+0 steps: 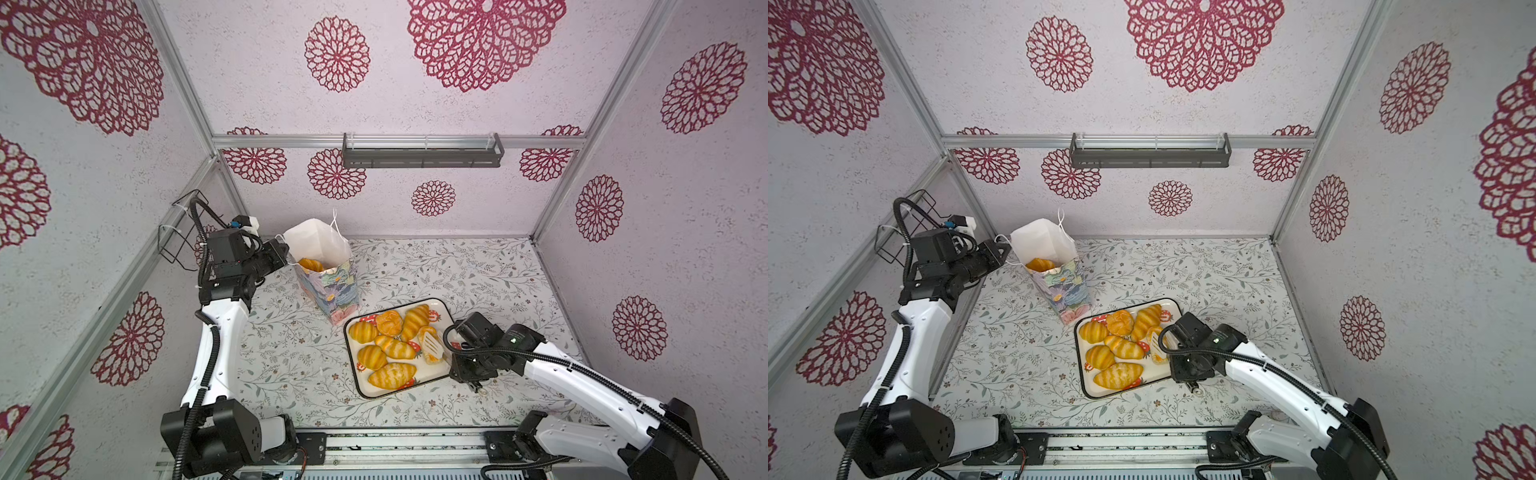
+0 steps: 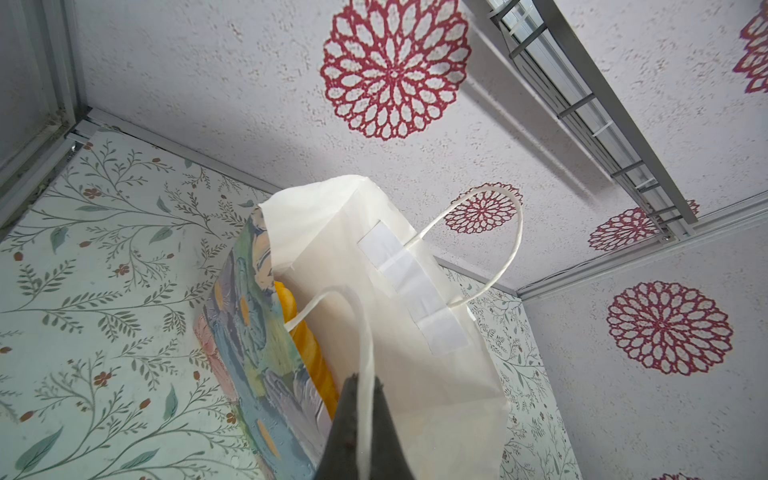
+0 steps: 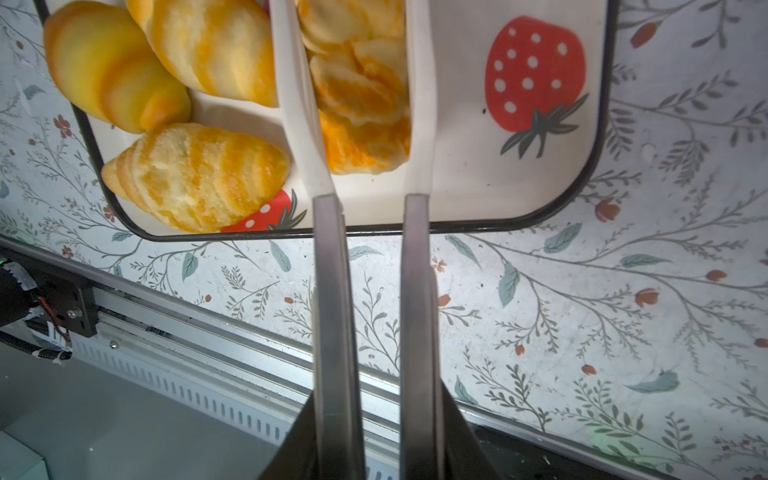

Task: Place the fake bread into the paper bag
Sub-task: 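Close the tongs with the right gripper around the flaky twisted pastry, then lift the pastry with the tongs and carry it toward the paper bag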

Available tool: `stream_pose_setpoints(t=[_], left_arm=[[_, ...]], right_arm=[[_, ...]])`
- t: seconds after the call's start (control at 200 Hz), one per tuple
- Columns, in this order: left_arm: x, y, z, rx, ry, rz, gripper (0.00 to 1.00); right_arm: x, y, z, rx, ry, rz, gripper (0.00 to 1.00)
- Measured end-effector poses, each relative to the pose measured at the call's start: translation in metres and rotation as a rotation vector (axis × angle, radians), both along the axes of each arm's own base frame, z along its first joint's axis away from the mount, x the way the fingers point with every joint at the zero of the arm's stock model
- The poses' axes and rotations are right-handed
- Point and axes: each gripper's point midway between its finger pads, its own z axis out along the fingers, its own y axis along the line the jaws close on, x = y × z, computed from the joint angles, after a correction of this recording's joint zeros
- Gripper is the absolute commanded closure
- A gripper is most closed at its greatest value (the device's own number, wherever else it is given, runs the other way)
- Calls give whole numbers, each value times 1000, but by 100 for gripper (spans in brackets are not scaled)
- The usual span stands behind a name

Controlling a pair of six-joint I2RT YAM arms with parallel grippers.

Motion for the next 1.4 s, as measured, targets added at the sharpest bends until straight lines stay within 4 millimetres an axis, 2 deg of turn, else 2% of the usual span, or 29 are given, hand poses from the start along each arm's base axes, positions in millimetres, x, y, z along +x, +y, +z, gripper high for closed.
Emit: stream_pose_setpoints(t=[0.38,0.56,0.926,1.266,1.401], left_arm=[[0,0,0,1,0,1,100],[0,1,0,2,0,3,100],[0,4,-3,16,12,18,100],[-2,14,-11,50,45,67,100],[-3,16,-14,60,56,81,100]], right_arm=[[17,9,31,48,-98,-11,67],[31,21,50,95,-161,-4,67],[51,41,71,151,-226,10,67],[70,59,120,221,-350,72,67],[77,67,130,230,-378,92,67]])
